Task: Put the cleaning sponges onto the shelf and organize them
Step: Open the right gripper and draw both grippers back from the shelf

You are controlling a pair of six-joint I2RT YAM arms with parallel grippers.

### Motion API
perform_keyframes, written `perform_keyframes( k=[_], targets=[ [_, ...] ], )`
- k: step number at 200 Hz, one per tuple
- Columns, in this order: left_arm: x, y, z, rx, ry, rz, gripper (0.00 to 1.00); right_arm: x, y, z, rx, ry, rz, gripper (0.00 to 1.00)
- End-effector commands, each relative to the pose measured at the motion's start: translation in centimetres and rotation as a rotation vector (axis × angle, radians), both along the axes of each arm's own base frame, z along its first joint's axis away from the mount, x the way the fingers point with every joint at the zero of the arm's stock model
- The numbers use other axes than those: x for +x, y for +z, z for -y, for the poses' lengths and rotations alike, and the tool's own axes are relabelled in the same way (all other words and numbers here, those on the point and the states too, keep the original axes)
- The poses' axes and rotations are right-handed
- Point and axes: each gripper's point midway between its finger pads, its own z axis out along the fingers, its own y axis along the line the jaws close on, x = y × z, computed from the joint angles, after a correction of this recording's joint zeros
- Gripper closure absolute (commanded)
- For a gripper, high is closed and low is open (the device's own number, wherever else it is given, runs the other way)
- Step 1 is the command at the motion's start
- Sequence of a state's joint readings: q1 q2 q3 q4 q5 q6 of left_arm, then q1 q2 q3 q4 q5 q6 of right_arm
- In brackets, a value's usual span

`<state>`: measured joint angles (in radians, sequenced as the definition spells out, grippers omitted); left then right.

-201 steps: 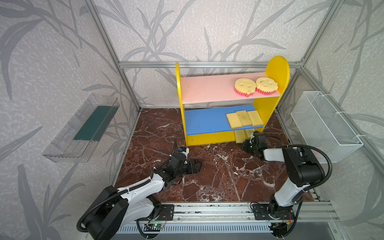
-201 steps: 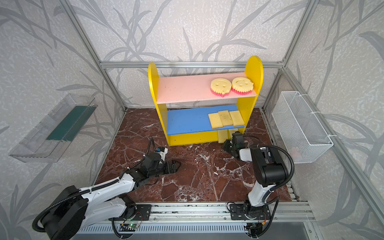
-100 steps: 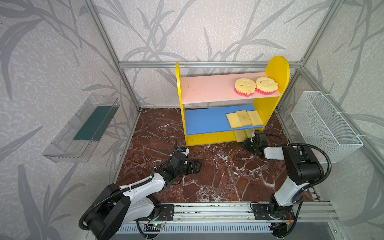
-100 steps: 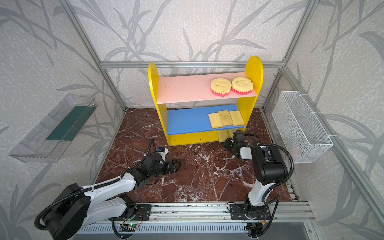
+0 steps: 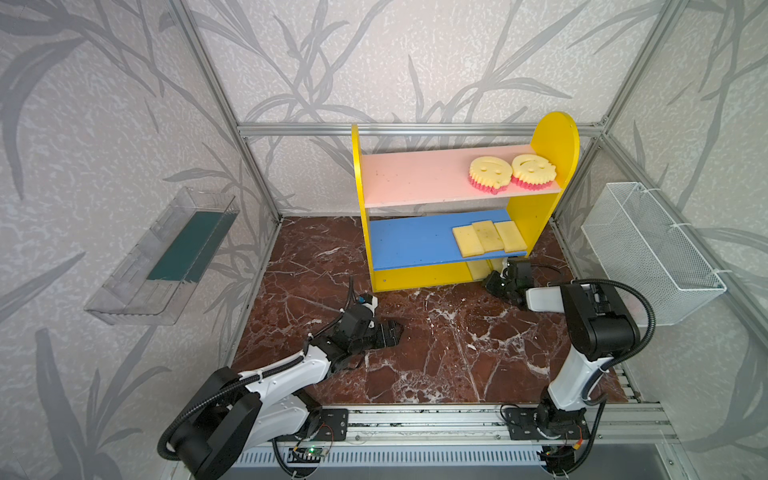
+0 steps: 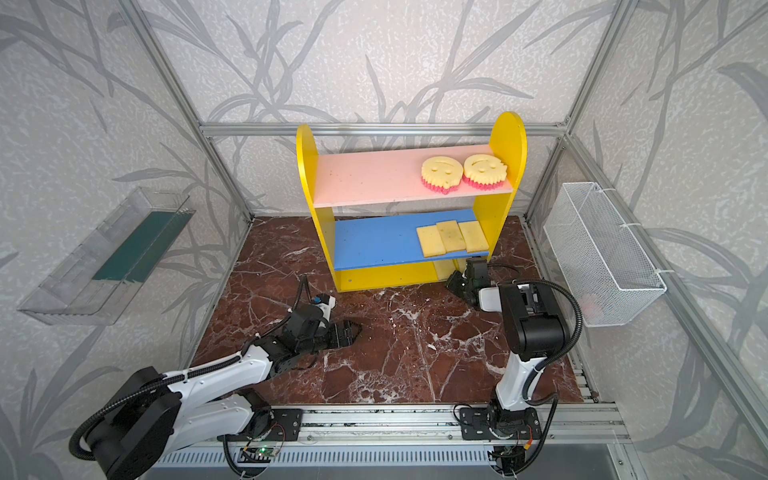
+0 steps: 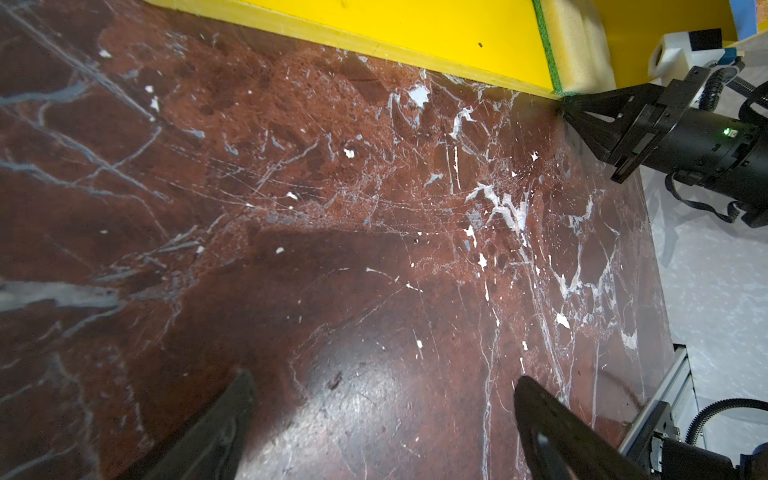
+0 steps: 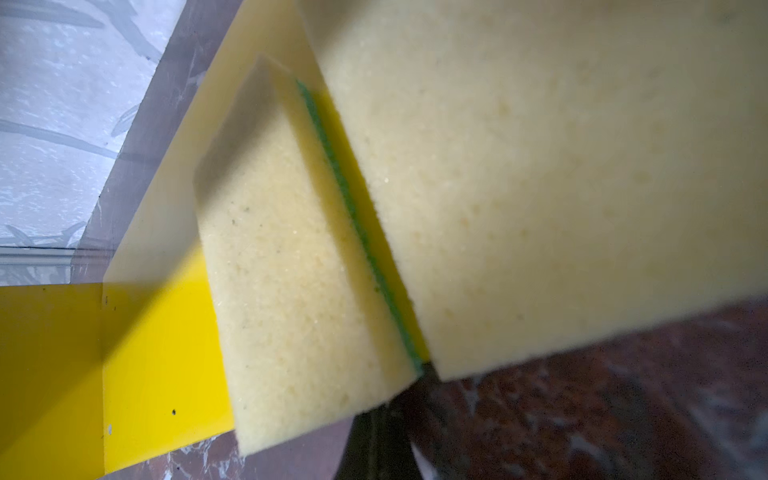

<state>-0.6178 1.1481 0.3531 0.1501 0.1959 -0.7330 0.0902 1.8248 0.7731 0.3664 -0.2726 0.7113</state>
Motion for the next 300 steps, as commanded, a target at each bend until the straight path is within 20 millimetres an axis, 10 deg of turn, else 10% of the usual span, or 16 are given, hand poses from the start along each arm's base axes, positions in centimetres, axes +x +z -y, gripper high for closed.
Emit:
perform_keyframes(
  k=[1, 89, 183, 300],
  targets=[
    [0.9, 1.3, 0.0, -0.004, 0.020, 0.036, 0.01, 0.3, 0.1, -0.2, 0.017, 0.007, 0.009, 1.00],
    [-0.6, 7.5, -4.4, 0.065, 0.138, 0.120, 0.01, -4.0, 5.7, 0.4, -0.006, 0.020, 0.096, 0.88],
    [-2.1, 15.4, -14.8, 0.235, 0.511, 0.375, 0.01, -12.3, 12.6, 3.3, -0.233, 0.040, 0.266, 0.01],
    [4.6, 13.9, -15.5, 0.644, 0.546, 0.631, 0.01, -13.3, 12.8, 7.2, -0.456, -0.100, 0.501, 0.01]
  ],
)
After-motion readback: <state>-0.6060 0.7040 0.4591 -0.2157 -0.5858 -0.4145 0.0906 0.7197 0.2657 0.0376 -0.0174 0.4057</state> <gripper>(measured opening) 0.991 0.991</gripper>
